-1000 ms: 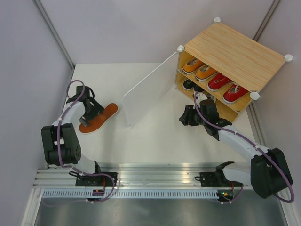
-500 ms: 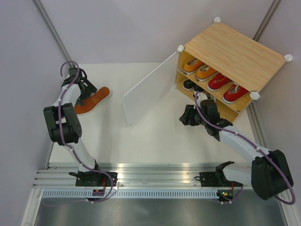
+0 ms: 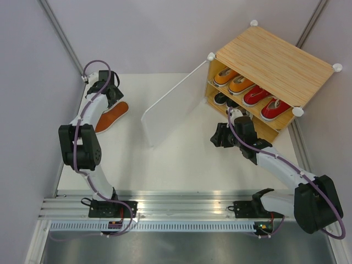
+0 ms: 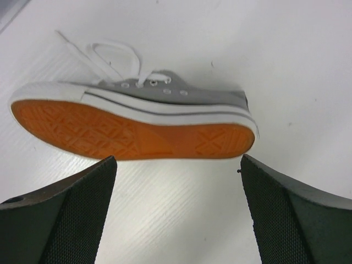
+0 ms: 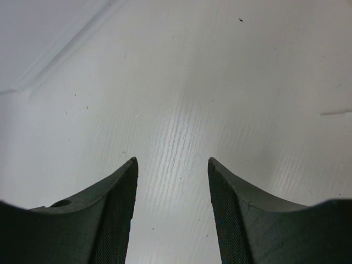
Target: Place and organize the shoes in the shoe cabinet
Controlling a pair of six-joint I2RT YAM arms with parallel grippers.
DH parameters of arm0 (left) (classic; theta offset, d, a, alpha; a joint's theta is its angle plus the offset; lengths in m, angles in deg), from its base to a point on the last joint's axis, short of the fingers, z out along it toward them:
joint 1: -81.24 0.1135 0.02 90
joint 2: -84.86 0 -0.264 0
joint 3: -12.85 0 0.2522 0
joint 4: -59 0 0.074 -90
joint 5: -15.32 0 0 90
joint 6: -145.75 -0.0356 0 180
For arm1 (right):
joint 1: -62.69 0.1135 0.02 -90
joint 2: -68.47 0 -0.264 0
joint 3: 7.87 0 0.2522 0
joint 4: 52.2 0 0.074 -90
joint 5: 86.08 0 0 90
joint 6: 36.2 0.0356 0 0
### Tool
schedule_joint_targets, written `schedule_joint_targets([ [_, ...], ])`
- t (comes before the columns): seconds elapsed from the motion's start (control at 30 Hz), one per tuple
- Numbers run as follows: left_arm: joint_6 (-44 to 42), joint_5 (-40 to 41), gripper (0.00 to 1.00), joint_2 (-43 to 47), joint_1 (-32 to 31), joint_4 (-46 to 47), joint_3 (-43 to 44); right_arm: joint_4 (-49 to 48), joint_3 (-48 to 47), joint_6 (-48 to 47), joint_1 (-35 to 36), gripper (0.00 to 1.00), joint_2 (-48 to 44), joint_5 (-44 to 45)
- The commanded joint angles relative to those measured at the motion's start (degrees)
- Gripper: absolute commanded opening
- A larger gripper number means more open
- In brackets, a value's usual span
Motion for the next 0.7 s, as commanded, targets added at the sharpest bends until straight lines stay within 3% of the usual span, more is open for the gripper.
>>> schedule_joint_targets([
  [0.0,1.04,6.84,0.98,-6.64,0.74,-0.91,6.40,0.03,0.06,-1.09,0.32,0.59,-1.57,1.43],
  [0.23,-4.42,12.03,1.00,-14.91,-3.48,-1.17,12.74,0.39,0.77,-2.23,0.41,0.59,-2.36,1.17],
  [0.67,-7.41,8.87,1.00,-21.60,-6.65,-1.35,20.13,1.27,1.21,-2.85,0.32,0.59,-1.30,1.52],
])
